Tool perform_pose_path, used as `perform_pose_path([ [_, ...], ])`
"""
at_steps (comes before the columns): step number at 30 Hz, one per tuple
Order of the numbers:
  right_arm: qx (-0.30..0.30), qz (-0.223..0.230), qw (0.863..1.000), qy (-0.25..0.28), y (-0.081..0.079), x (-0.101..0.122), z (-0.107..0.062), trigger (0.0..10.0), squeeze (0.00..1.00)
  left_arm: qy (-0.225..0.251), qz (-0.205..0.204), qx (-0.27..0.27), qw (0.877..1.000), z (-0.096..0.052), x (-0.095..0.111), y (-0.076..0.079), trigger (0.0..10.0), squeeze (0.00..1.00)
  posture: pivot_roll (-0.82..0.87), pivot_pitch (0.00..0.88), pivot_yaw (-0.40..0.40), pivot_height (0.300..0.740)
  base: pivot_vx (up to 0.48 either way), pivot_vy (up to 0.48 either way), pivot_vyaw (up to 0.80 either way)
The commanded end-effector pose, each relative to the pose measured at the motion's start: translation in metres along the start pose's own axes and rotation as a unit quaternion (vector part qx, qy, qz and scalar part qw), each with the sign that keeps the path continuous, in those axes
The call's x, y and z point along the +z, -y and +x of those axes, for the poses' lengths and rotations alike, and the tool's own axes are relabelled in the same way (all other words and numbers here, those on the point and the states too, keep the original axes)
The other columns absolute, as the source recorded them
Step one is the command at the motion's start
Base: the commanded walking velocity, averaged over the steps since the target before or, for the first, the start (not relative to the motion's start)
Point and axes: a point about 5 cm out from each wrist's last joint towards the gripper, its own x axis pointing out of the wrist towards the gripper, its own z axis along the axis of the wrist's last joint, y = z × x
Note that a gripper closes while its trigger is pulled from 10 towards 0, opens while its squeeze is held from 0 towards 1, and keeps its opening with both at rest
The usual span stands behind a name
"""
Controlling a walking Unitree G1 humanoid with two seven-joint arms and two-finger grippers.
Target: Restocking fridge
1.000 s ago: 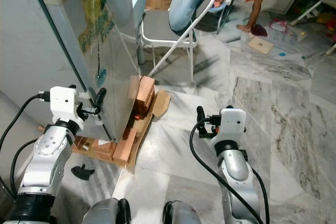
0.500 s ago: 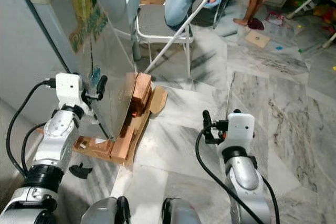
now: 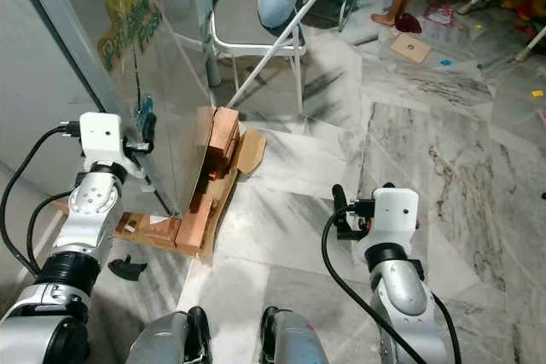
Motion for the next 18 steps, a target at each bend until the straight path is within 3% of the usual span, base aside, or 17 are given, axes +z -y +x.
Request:
perform_pose_path([
  [1, 0.005, 0.001, 1.000, 0.002, -0.001, 0.002, -0.003, 10.0, 0.00, 0.003, 0.005, 0.007, 1.000, -0.001, -0.001, -0.002, 10.0, 0.00, -0.09, 0.199, -0.070, 0.740, 0.000, 0.000, 0.00],
  [8, 0.005, 0.005, 1.000, 0.003, -0.004, 0.003, 0.000, 10.0, 0.00, 0.005, -0.010, -0.012, 1.000, 0.006, 0.003, 0.004, 10.0, 0.00, -0.09, 0.201, -0.067, 0.740, 0.000, 0.000, 0.00],
  [12, 0.004, 0.005, 1.000, 0.003, -0.003, 0.003, 0.001, 10.0, 0.00, 0.020, -0.030, -0.054, 0.998, 0.016, 0.016, 0.020, 10.0, 0.00, -0.09, 0.196, -0.063, 0.740, 0.000, 0.000, 0.00],
  [18, 0.002, 0.006, 1.000, 0.005, -0.002, 0.003, 0.002, 10.0, 0.00, 0.037, -0.054, -0.104, 0.992, 0.016, 0.026, 0.038, 10.0, 0.00, -0.09, 0.187, -0.057, 0.740, 0.000, 0.000, 0.00],
])
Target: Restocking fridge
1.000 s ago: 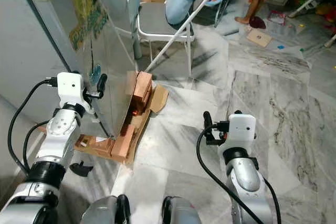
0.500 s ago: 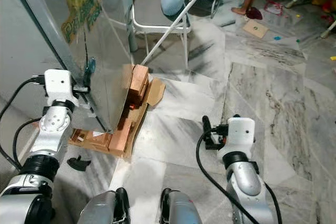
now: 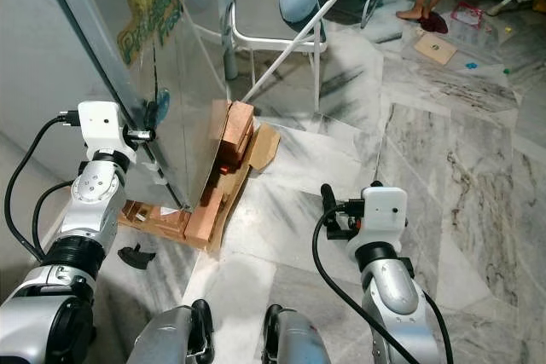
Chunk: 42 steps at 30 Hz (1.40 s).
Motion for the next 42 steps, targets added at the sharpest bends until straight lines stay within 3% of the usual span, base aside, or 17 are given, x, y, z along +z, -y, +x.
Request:
perform_pose_path([
  [1, -0.013, 0.001, 1.000, -0.006, 0.005, -0.002, 0.000, 10.0, 0.00, 0.024, 0.002, -0.055, 0.998, 0.005, 0.012, 0.021, 10.0, 0.00, -0.08, 0.182, -0.056, 0.740, 0.000, 0.000, 0.00],
  [17, -0.001, 0.011, 1.000, 0.012, -0.005, -0.002, 0.026, 10.0, 0.00, 0.023, -0.017, -0.117, 0.993, -0.003, 0.005, 0.047, 10.0, 0.00, -0.03, 0.087, -0.058, 0.740, 0.000, 0.000, 0.00],
  [22, -0.003, 0.016, 1.000, 0.021, -0.008, -0.005, 0.039, 10.0, 0.00, 0.018, -0.010, -0.136, 0.990, -0.006, 0.000, 0.056, 10.0, 0.00, -0.01, 0.004, -0.045, 0.740, 0.000, 0.000, 0.00],
  [29, -0.002, 0.019, 0.999, 0.027, -0.011, -0.005, 0.044, 10.0, 0.00, 0.015, -0.008, -0.139, 0.990, -0.009, -0.003, 0.057, 10.0, 0.00, 0.00, 0.000, -0.043, 0.740, 0.000, 0.000, 0.00],
  [31, -0.002, 0.020, 0.999, 0.032, -0.012, -0.005, 0.050, 10.0, 0.00, 0.001, -0.013, -0.155, 0.988, -0.010, -0.007, 0.065, 10.0, 0.00, 0.00, 0.000, -0.042, 0.740, 0.000, 0.000, 0.00],
  [33, -0.002, 0.020, 0.999, 0.032, -0.012, -0.005, 0.050, 10.0, 0.00, 0.001, -0.013, -0.155, 0.988, -0.010, -0.007, 0.065, 10.0, 0.00, 0.00, 0.000, -0.042, 0.740, 0.000, 0.000, 0.00],
  [38, -0.005, 0.019, 0.999, 0.031, -0.012, -0.010, 0.049, 10.0, 0.00, -0.001, 0.003, -0.201, 0.980, -0.015, -0.009, 0.085, 10.0, 0.00, 0.00, 0.000, -0.039, 0.740, 0.000, 0.000, 0.00],
  [42, -0.008, 0.019, 0.999, 0.026, -0.012, -0.015, 0.043, 10.0, 0.00, -0.008, 0.005, -0.179, 0.984, -0.014, -0.012, 0.083, 10.0, 0.00, -0.01, 0.003, -0.034, 0.740, 0.000, 0.000, 0.00],
])
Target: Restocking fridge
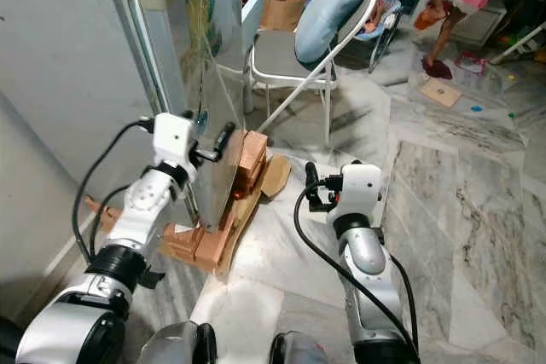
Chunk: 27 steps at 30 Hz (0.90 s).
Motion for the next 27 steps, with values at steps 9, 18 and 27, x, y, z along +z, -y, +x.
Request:
perform_pose_path([
  [9, -0.016, -0.005, 1.000, -0.003, 0.008, -0.005, -0.008, 10.0, 0.00, 0.001, 0.022, 0.120, 0.993, -0.008, -0.001, -0.035, 10.0, 0.00, -0.02, 0.022, -0.034, 0.740, 0.000, 0.000, 0.00],
  [18, -0.011, -0.007, 1.000, -0.003, 0.007, -0.004, -0.009, 10.0, 0.00, -0.010, 0.016, 0.121, 0.993, -0.001, 0.001, -0.042, 10.0, 0.00, -0.03, 0.037, -0.044, 0.740, 0.000, 0.000, 0.00],
  [27, -0.005, -0.009, 1.000, -0.008, 0.011, -0.002, -0.018, 10.0, 0.00, -0.013, 0.020, 0.133, 0.991, 0.012, 0.009, -0.043, 10.0, 0.00, -0.07, 0.052, -0.044, 0.740, 0.000, 0.000, 0.00],
])
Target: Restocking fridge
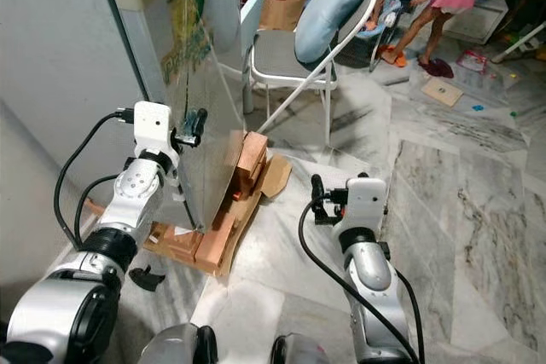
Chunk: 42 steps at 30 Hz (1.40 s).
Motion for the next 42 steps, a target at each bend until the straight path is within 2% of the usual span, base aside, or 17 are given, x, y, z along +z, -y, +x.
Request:
perform_pose_path([
  [1, 0.011, 0.006, 1.000, 0.002, 0.002, 0.004, -0.004, 10.0, 0.00, 0.010, 0.007, 0.014, 1.000, 0.004, 0.006, -0.002, 10.0, 0.00, -0.07, 0.053, -0.044, 0.740, 0.000, 0.000, 0.00],
  [3, 0.019, 0.009, 1.000, 0.001, 0.000, 0.003, -0.006, 10.0, 0.00, 0.010, 0.007, 0.019, 1.000, 0.005, 0.007, -0.004, 10.0, 0.00, -0.08, 0.057, -0.043, 0.740, 0.000, 0.000, 0.00],
  [7, 0.086, 0.017, 0.996, -0.005, -0.009, 0.003, -0.018, 10.0, 0.00, 0.009, 0.016, 0.063, 0.998, 0.005, 0.007, -0.018, 10.0, 0.00, -0.09, 0.060, -0.042, 0.740, 0.000, 0.000, 0.00],
  [17, 0.102, 0.015, 0.995, -0.009, -0.013, 0.005, -0.018, 10.0, 0.00, 0.000, 0.007, 0.061, 0.998, 0.003, 0.001, -0.019, 10.0, 0.00, -0.09, 0.070, -0.047, 0.740, 0.000, 0.000, 0.00],
  [22, 0.093, 0.009, 0.996, -0.012, -0.010, 0.006, -0.018, 10.0, 0.00, -0.006, -0.017, -0.023, 1.000, 0.006, 0.003, 0.008, 10.0, 0.00, -0.09, 0.075, -0.048, 0.740, 0.000, 0.000, 0.00],
  [32, 0.089, 0.006, 0.996, -0.014, -0.010, 0.006, -0.017, 10.0, 0.00, 0.000, -0.011, -0.067, 0.998, 0.012, 0.011, 0.034, 10.0, 0.00, -0.10, 0.075, -0.050, 0.740, 0.000, 0.000, 0.00],
  [34, 0.088, 0.005, 0.996, -0.014, -0.010, 0.006, -0.017, 10.0, 0.00, 0.010, 0.011, -0.078, 0.997, 0.015, 0.019, 0.043, 10.0, 0.00, -0.10, 0.071, -0.046, 0.740, 0.000, 0.000, 0.00],
  [36, 0.088, 0.004, 0.996, -0.014, -0.010, 0.006, -0.017, 10.0, 0.00, 0.015, 0.010, -0.069, 0.997, 0.017, 0.022, 0.042, 10.0, 0.00, -0.10, 0.070, -0.044, 0.740, 0.000, 0.000, 0.00],
  [39, 0.081, 0.004, 0.997, -0.012, -0.009, 0.006, -0.016, 10.0, 0.00, 0.010, 0.021, -0.032, 0.999, 0.019, 0.023, 0.029, 10.0, 0.00, -0.10, 0.069, -0.040, 0.740, 0.000, 0.000, 0.00],
  [42, 0.080, 0.004, 0.997, -0.012, -0.009, 0.006, -0.016, 10.0, 0.00, 0.000, 0.014, -0.017, 1.000, 0.019, 0.019, 0.021, 10.0, 0.00, -0.09, 0.070, -0.039, 0.740, 0.000, 0.000, 0.00],
])
